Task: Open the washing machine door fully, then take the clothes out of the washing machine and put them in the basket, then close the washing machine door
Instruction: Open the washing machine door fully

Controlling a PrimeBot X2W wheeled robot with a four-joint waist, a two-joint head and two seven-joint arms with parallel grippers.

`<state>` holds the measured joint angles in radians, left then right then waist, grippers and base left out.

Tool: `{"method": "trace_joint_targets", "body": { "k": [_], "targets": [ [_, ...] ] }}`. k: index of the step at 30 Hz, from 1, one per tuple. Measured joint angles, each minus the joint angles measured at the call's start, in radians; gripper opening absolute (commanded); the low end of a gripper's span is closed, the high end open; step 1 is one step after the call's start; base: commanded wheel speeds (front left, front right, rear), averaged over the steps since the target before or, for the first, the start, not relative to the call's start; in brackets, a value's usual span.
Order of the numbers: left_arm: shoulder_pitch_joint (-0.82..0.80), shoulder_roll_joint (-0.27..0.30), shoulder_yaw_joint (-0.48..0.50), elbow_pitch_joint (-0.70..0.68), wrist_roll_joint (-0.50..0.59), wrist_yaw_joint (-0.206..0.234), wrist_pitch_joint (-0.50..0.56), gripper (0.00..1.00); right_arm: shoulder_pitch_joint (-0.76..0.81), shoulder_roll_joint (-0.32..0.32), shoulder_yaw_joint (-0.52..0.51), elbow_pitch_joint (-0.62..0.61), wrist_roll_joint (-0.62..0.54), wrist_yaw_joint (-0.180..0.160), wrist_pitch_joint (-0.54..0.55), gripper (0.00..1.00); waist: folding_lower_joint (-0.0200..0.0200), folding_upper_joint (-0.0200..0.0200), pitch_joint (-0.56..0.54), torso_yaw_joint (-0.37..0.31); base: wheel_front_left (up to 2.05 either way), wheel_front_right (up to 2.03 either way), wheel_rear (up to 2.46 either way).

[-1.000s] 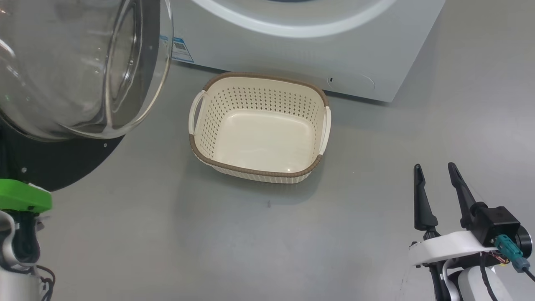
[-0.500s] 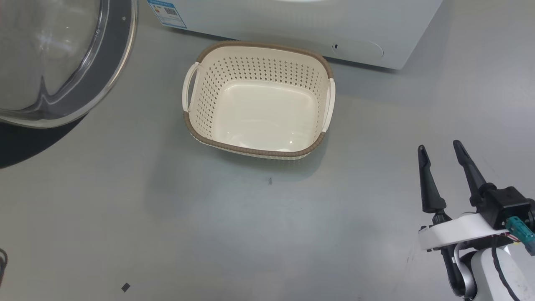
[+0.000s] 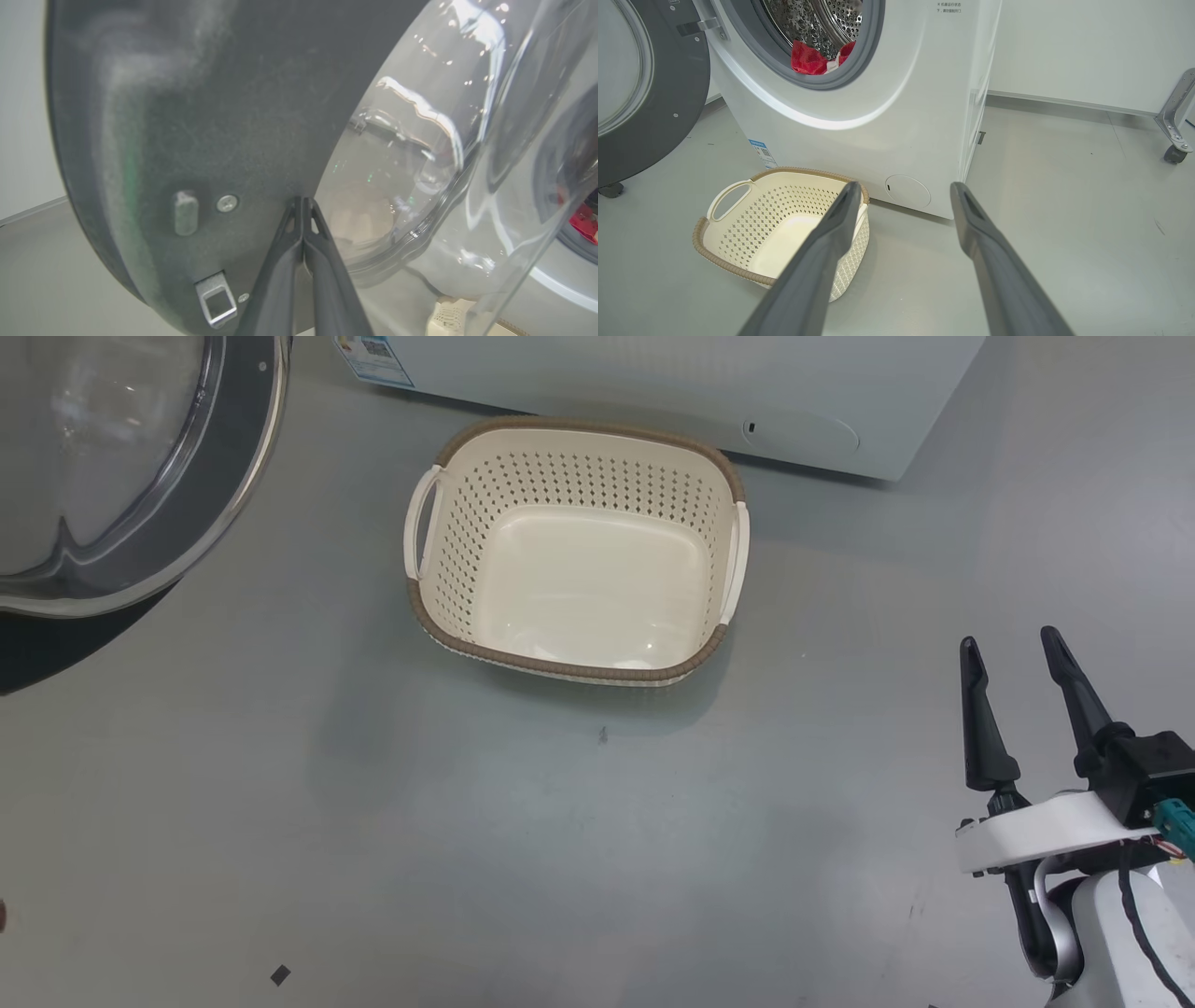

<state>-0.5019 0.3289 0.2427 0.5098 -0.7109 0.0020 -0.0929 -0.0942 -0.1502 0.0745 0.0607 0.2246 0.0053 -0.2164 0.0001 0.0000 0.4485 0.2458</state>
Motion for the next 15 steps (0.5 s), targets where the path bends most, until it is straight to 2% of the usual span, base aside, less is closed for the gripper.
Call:
{"method": "trace_joint_targets", "body": {
  "k": [15],
  "targets": [
    [0.032, -0.031, -0.12, 0.047, 0.079, -0.065, -0.033, 0.0, 0.001, 0.031, -0.008, 0.061, 0.026, 0.001, -0.018, 1.0, -0.0001, 0.0, -0.127, -0.012, 0.0, 0.0, 0.0]
  ]
}}
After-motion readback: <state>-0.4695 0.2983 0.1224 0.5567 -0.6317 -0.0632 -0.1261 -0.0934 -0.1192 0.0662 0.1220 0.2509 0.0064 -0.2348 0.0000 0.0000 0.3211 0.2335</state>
